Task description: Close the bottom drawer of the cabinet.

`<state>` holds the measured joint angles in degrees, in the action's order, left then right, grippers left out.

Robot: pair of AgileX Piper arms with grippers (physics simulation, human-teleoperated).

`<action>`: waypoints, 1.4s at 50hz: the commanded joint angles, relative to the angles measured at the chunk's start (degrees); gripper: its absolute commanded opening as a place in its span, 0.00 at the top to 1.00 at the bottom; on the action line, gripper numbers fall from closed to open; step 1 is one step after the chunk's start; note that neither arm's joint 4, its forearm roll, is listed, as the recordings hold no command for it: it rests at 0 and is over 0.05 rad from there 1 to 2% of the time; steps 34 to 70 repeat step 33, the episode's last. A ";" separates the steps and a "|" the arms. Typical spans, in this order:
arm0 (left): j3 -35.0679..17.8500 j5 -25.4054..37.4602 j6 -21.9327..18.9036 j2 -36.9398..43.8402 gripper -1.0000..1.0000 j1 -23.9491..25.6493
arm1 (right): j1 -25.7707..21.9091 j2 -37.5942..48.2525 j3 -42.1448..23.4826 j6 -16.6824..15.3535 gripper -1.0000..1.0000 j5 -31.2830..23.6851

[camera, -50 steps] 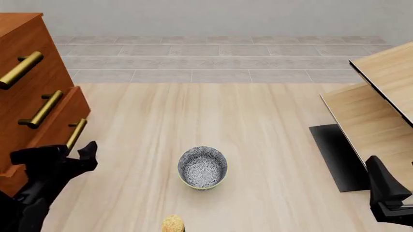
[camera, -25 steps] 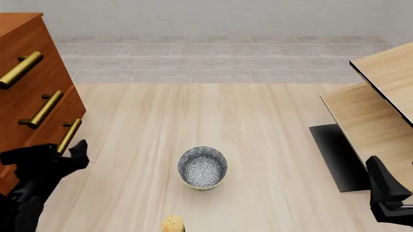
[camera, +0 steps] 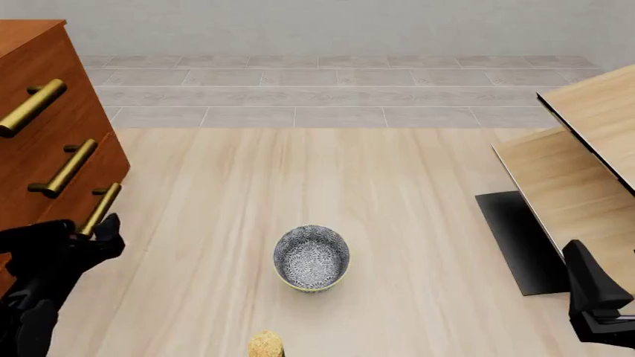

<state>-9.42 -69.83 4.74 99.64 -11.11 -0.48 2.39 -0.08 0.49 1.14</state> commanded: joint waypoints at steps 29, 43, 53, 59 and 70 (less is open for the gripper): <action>1.19 -0.06 -1.48 -2.75 0.00 -3.66 | -0.38 -0.06 0.03 -0.22 0.00 0.01; 1.47 -0.06 -1.46 -3.13 0.00 -3.42 | -0.36 -0.19 0.02 -0.22 0.00 -0.10; 1.47 -0.06 -1.46 -3.13 0.00 -3.42 | -0.36 -0.19 0.02 -0.22 0.00 -0.10; 1.47 -0.06 -1.46 -3.13 0.00 -3.42 | -0.36 -0.19 0.02 -0.22 0.00 -0.10; 1.47 -0.06 -1.46 -3.13 0.00 -3.42 | -0.36 -0.19 0.02 -0.22 0.00 -0.10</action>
